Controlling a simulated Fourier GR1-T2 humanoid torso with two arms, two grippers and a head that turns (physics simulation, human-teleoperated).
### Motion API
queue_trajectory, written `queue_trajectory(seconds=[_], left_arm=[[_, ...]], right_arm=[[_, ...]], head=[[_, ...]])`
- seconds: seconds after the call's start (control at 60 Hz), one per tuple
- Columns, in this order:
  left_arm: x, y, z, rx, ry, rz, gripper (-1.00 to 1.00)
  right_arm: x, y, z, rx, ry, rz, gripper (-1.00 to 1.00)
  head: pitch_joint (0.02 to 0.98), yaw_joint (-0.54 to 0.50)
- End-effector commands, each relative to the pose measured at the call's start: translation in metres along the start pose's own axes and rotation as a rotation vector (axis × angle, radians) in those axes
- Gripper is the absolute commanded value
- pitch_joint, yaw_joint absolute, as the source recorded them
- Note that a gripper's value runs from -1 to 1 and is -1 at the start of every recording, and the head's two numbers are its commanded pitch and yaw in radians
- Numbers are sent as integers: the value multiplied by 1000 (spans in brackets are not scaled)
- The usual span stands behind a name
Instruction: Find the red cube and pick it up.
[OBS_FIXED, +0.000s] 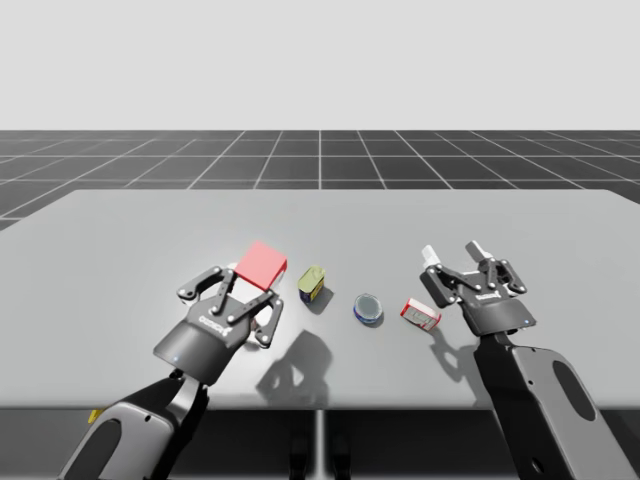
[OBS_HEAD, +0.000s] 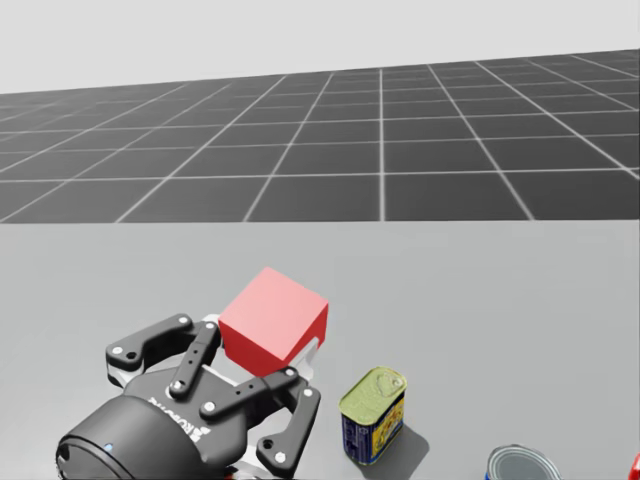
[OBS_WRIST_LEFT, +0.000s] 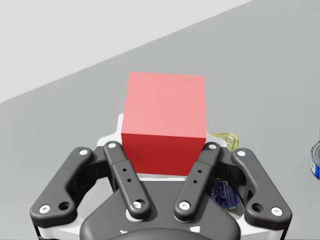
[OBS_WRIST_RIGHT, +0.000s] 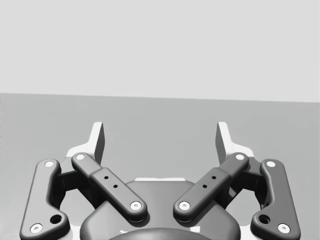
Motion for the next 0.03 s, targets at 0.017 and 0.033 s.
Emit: queue_trajectory(seconds=[0.017, 0.033], left_arm=[[51, 3, -5, -34, -162, -35, 1000], [57, 4, -5, -21, -184, -37, 1000]], right_arm=[[-2, 1, 0, 8, 7, 4, -1000], [-2, 1, 0, 8, 7, 4, -1000]], head=[[487, 132], [488, 133]])
